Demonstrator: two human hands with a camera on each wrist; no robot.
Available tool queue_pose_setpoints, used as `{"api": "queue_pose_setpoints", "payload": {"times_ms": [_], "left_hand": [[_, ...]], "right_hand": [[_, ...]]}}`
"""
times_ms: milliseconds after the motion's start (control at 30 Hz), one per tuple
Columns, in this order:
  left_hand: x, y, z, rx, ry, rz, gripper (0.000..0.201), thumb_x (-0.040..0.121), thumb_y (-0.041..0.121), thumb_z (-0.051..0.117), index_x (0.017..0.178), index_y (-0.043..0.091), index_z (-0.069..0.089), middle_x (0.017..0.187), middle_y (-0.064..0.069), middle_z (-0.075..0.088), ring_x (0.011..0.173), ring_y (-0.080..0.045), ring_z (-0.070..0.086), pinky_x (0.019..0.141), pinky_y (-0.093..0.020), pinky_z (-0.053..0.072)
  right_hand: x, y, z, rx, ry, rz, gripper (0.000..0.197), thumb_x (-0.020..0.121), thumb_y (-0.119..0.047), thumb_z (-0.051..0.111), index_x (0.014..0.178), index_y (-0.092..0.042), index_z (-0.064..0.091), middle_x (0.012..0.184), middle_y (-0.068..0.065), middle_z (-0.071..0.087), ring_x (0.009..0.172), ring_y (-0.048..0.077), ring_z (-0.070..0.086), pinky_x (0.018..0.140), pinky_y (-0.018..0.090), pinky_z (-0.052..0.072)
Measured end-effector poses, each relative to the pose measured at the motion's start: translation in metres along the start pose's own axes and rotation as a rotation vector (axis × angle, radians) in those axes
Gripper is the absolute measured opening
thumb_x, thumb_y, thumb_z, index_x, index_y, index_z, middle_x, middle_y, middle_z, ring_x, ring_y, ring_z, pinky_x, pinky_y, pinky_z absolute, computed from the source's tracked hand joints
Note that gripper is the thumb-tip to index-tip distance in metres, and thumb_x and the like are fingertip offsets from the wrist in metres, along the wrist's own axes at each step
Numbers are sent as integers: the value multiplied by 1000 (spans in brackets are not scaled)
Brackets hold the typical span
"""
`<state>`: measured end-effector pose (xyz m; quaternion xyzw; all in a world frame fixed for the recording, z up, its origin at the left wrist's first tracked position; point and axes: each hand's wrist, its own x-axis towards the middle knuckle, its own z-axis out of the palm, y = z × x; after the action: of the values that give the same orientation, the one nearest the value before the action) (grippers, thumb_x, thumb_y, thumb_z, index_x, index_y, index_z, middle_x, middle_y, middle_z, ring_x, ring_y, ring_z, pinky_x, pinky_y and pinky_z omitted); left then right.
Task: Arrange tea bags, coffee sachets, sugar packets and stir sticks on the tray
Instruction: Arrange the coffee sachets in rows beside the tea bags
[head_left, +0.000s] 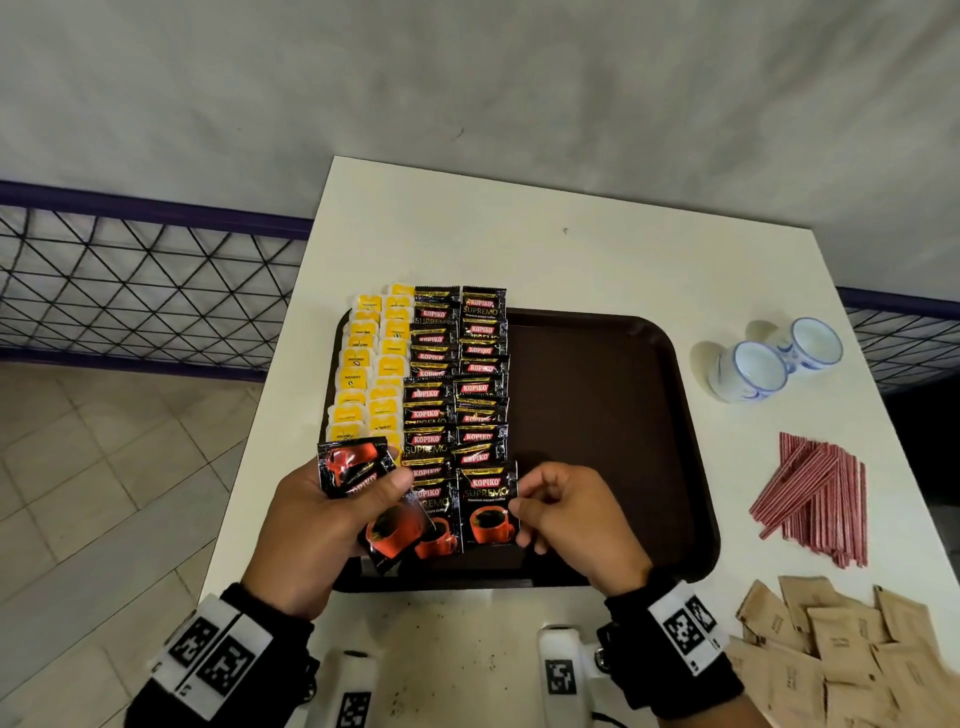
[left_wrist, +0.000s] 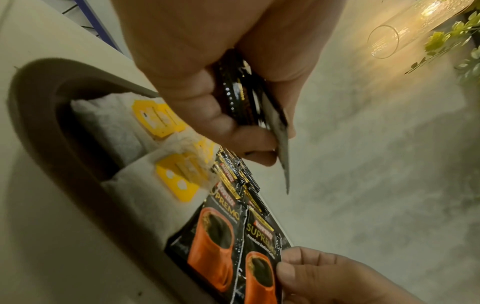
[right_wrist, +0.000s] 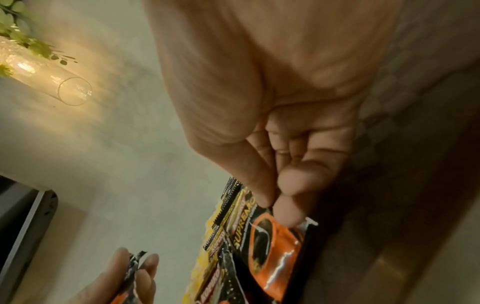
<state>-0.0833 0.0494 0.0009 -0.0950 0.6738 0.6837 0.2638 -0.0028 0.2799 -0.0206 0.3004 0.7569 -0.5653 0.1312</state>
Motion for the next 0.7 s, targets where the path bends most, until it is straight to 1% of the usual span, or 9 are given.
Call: {"api": "queue_pose_setpoints", "payload": {"times_ms": [100,167,233,333,367,467,500,600,700], "left_hand": [[0,-1,1,15,1,0,33,72,23,80,104,18,76,97,-7,79,89,-29,77,77,-55,61],[0,-2,1,10,3,-17,31,74,24,80,104,18,75,97,-7,79,89,-29,77,74,-54,62],[0,-3,2,5,-3,-39,34,72,26,80,105,17,74,97,-7,79,88,-29,77,74,-55,62],[1,-4,2,8,-17,-68,33,76,24,78,107,16,72,97,-7,79,86,-26,77,68,-46,62],[1,-5,2,6,-19,-79,32,78,23,78,108,15,72,98,-8,79,86,-27,77,68,-44,62],[4,-6,1,12,-35,-116,28,83,21,76,111,16,71,101,-7,78,91,-29,76,75,-50,61],[4,-7,1,14,-38,-125,26,86,20,74,112,16,71,102,-6,78,92,-29,76,75,-49,61],[4,-6,2,21,-43,-141,21,90,17,71,111,17,72,102,-5,79,92,-27,76,71,-44,60],[4,-6,2,8,-41,-162,22,91,17,70,113,17,72,104,-5,78,96,-28,75,73,-45,60]], "right_hand": [[2,1,4,-15,27,2,6,89,-3,68,87,-6,63,65,12,67,50,19,65,45,28,48],[2,2,7,-9,47,10,8,90,-3,67,85,-8,62,63,8,66,52,23,67,46,29,49],[2,2,9,-4,66,18,10,90,-2,66,84,-9,61,60,6,65,52,25,67,46,29,50],[2,0,11,-1,81,26,11,90,-2,65,83,-10,61,59,3,64,52,24,68,47,28,51],[2,-1,12,3,82,28,12,91,-1,65,83,-10,61,58,2,64,52,23,68,47,28,51],[3,-2,14,19,88,37,12,91,0,64,84,-9,60,58,1,63,51,22,67,46,28,51],[3,-2,14,24,92,41,12,91,0,64,84,-8,60,57,1,63,50,22,67,46,28,51],[3,-3,15,28,101,48,12,91,1,63,84,-8,60,55,0,64,50,23,67,46,29,52],[1,-5,15,31,111,52,10,91,0,63,86,-8,60,56,1,65,51,23,68,47,28,53]]}}
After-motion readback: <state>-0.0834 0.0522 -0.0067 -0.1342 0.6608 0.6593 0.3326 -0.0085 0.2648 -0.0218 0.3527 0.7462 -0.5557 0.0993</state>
